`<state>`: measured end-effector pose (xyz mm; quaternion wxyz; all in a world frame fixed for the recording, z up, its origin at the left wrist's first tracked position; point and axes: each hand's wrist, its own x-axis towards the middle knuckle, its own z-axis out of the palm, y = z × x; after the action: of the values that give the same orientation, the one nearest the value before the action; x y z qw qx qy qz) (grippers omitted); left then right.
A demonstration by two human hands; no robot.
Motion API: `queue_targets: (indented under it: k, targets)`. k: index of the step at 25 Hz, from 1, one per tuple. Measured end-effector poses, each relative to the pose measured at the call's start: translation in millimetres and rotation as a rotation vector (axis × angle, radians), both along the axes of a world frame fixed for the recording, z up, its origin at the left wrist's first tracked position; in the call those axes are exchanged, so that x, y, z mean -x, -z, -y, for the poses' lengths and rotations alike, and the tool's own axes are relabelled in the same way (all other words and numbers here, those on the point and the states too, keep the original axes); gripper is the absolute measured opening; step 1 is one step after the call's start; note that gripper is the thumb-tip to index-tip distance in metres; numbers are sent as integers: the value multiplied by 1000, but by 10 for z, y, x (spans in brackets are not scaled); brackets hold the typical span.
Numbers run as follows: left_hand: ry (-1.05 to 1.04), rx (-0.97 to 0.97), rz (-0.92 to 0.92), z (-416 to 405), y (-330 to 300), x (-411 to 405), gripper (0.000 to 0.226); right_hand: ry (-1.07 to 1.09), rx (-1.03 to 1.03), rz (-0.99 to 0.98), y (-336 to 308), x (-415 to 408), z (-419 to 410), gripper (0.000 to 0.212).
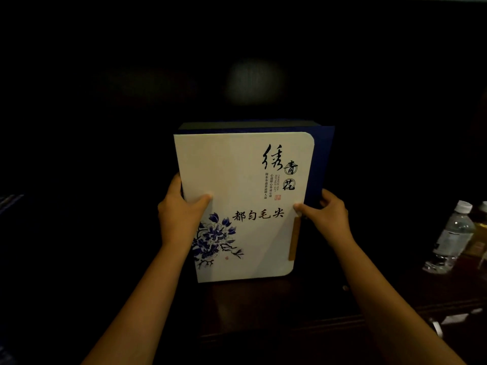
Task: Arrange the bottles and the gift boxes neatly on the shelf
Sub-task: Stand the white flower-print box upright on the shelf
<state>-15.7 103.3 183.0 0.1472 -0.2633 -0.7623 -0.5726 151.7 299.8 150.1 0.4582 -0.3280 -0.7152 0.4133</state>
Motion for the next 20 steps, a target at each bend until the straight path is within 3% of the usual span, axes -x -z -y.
queue_targets:
  k: [20]
  targets:
    - [-17,-20,-74,220,168,-472,65,-46,-42,-36,160,-452,37,63]
